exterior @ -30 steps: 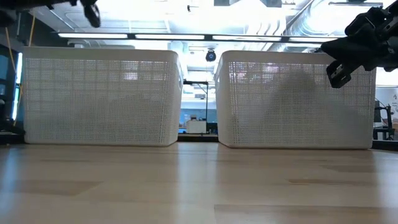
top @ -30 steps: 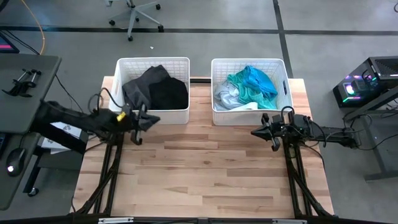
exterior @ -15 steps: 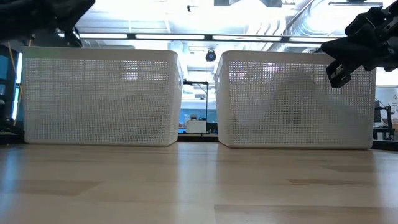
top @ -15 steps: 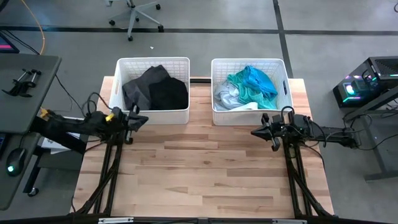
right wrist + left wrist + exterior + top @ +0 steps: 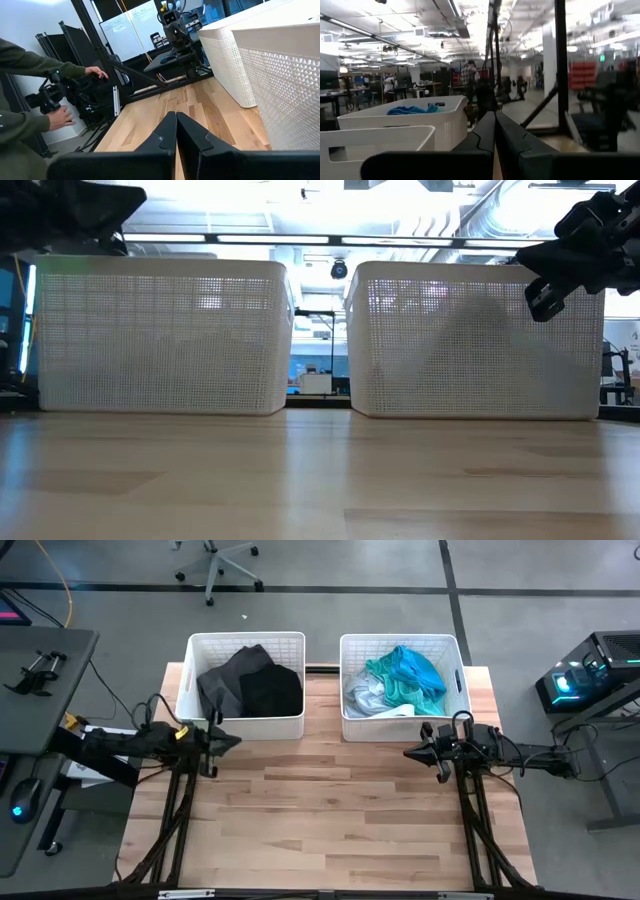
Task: Sort clothes
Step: Return to Home Position
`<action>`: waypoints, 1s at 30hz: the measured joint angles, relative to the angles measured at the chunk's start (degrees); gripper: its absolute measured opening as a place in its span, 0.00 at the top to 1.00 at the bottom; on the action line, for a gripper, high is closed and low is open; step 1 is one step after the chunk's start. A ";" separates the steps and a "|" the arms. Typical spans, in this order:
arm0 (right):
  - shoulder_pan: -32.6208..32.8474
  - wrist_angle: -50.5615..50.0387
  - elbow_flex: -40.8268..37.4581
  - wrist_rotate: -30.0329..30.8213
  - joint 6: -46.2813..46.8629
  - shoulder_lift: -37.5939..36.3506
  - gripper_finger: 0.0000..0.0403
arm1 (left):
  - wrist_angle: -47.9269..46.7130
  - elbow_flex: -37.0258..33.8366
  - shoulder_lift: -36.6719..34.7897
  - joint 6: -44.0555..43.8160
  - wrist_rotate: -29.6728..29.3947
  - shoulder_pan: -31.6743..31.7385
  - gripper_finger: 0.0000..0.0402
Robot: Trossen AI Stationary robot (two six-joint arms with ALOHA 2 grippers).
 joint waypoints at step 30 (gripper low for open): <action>0.02 -0.02 0.02 0.09 -0.01 0.22 1.00 | -8.49 -0.90 0.07 -7.73 6.89 -3.10 1.00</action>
